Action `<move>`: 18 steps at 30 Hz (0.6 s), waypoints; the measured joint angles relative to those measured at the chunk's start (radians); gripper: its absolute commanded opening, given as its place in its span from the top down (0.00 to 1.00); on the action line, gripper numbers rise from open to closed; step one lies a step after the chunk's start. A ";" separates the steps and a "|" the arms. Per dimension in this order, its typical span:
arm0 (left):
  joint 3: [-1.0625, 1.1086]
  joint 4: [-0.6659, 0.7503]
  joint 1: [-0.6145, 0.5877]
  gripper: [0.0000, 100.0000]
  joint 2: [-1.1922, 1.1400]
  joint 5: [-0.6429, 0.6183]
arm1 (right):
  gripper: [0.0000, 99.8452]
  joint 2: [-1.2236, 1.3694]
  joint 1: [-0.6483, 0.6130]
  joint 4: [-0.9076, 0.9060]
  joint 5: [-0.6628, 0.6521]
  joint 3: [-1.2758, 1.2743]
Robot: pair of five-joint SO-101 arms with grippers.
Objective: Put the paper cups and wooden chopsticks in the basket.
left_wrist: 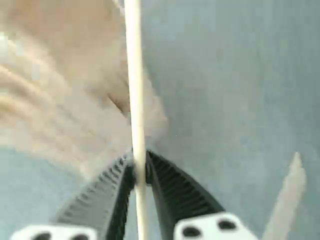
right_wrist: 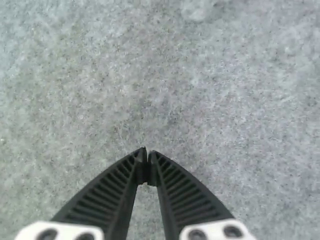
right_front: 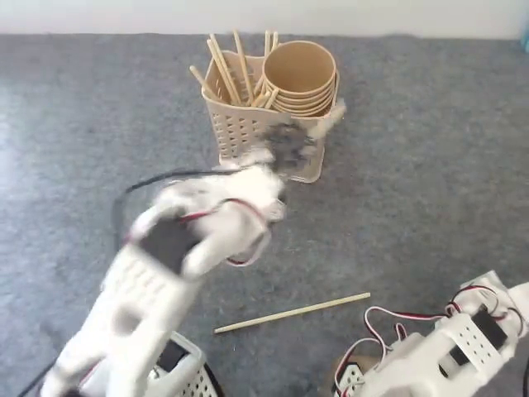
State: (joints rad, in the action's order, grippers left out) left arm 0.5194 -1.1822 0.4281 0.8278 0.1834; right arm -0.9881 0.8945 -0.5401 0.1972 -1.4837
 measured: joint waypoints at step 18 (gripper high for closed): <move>0.199 1.019 -0.180 0.99 0.051 -0.003 | 0.99 0.000 -0.005 0.000 0.000 0.000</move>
State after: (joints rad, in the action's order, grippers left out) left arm 0.7188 -0.1634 0.2486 0.8784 0.1803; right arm -0.9881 0.8899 -0.5401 0.1972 -1.4837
